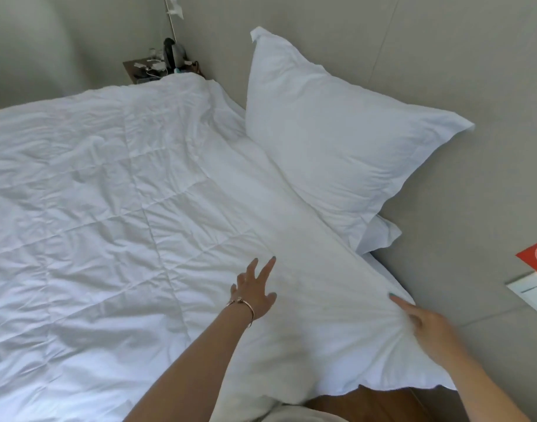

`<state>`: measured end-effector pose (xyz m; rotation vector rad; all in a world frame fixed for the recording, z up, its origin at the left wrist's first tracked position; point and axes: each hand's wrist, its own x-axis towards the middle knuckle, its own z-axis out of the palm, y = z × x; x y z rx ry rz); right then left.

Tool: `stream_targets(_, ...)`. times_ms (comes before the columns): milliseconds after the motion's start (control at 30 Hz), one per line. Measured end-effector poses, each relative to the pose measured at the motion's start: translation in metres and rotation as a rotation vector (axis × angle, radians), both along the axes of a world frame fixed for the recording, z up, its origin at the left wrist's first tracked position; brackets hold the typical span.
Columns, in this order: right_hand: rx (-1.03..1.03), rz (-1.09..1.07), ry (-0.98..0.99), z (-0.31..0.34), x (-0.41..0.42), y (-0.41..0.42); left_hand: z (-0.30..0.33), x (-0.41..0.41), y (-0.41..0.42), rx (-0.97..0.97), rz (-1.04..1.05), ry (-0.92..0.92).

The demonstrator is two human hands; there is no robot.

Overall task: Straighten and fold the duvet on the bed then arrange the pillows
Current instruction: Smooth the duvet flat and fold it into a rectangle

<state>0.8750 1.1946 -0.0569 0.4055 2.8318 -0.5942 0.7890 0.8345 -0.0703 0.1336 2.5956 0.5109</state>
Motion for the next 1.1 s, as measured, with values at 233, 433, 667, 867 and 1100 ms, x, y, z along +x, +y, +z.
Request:
stream_targets(233,-0.783,-0.368,-0.07,0.025,-0.055,-0.051,-0.001,0.039,0.06,0.392,-0.234,-0.105)
stream_targets(433,-1.146,-0.516,0.056,0.062,-0.079,-0.09,0.033,0.069,0.106,0.583,-0.159,0.148)
stream_targets(667,-1.063,-0.393,0.031,0.089,-0.097,-0.105,0.054,0.034,0.091,0.728,0.356,0.43)
stream_targets(867,-0.355,0.452,0.691,0.138,-0.077,-0.127,0.093,-0.012,0.062,0.574,0.078,0.441)
stream_targets(1100,0.076,0.707,0.57,0.151,-0.115,-0.132,0.099,-0.005,0.049,0.618,0.025,0.521)
